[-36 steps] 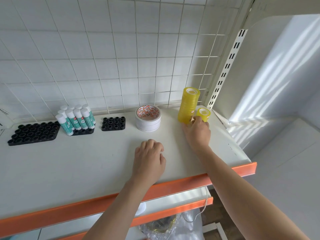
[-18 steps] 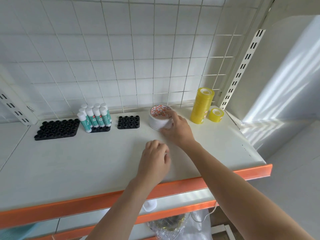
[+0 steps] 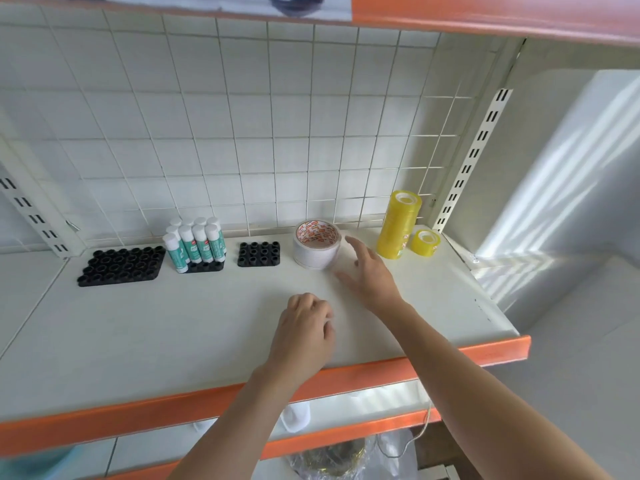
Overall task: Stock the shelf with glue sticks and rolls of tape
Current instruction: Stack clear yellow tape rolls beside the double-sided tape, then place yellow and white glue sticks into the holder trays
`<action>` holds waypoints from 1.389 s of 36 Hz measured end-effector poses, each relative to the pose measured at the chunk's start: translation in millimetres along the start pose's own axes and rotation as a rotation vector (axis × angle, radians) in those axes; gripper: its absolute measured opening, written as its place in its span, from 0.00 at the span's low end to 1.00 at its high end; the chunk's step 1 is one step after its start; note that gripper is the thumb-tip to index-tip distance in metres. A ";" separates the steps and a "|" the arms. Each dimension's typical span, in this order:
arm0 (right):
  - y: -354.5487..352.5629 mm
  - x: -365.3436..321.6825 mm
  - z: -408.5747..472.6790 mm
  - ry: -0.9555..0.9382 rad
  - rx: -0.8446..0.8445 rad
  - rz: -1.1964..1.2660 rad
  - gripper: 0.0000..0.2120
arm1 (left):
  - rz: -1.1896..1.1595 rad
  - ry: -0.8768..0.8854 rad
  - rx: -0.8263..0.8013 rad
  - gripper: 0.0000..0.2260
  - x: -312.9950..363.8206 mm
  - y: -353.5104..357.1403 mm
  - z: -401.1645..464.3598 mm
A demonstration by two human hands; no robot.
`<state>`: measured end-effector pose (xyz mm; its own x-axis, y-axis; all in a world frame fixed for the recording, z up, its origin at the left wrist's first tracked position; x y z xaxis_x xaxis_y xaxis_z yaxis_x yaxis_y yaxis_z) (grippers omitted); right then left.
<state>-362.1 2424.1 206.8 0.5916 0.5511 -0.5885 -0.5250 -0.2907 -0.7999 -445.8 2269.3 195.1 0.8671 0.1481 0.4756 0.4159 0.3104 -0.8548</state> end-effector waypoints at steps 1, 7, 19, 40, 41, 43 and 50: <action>-3.6 3.3 -3.8 0.003 -0.002 -0.016 0.33 | 0.013 -0.007 -0.023 0.06 2.0 -1.1 1.1; -23.0 8.6 -25.9 -0.016 -0.013 -0.039 0.32 | 0.138 -0.075 -0.143 0.11 15.0 -18.9 6.4; -55.1 -19.7 -41.4 -0.111 -0.020 -0.202 0.30 | 0.316 -0.215 -0.054 0.11 31.7 -91.8 6.4; -63.1 -188.0 -142.1 -0.260 0.101 -0.270 0.29 | 0.343 -0.155 0.031 0.13 5.1 -220.8 -114.6; -63.3 -199.4 -148.9 -0.271 0.111 -0.272 0.29 | 0.335 -0.137 0.050 0.14 4.9 -229.4 -122.2; -66.8 -222.2 -163.3 -0.291 0.144 -0.271 0.28 | 0.318 -0.106 0.091 0.13 7.2 -247.4 -136.6; -94.5 -292.4 -217.5 -0.395 0.328 -0.307 0.25 | 0.318 0.050 0.235 0.13 33.4 -321.2 -177.9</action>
<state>-352.4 2120.3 428.9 0.5068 0.8392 -0.1974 -0.5648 0.1502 -0.8115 -501.6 2007.5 448.6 0.9572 0.2273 0.1791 0.0553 0.4640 -0.8841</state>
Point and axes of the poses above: each hand's wrist, its own z-axis towards the middle knuckle, its own y-axis out of the palm, x = y × z, the point moved 1 cm from there along z, towards the middle knuckle, and after that the axes turned 4 degrees about -x, right-handed, at the moved point
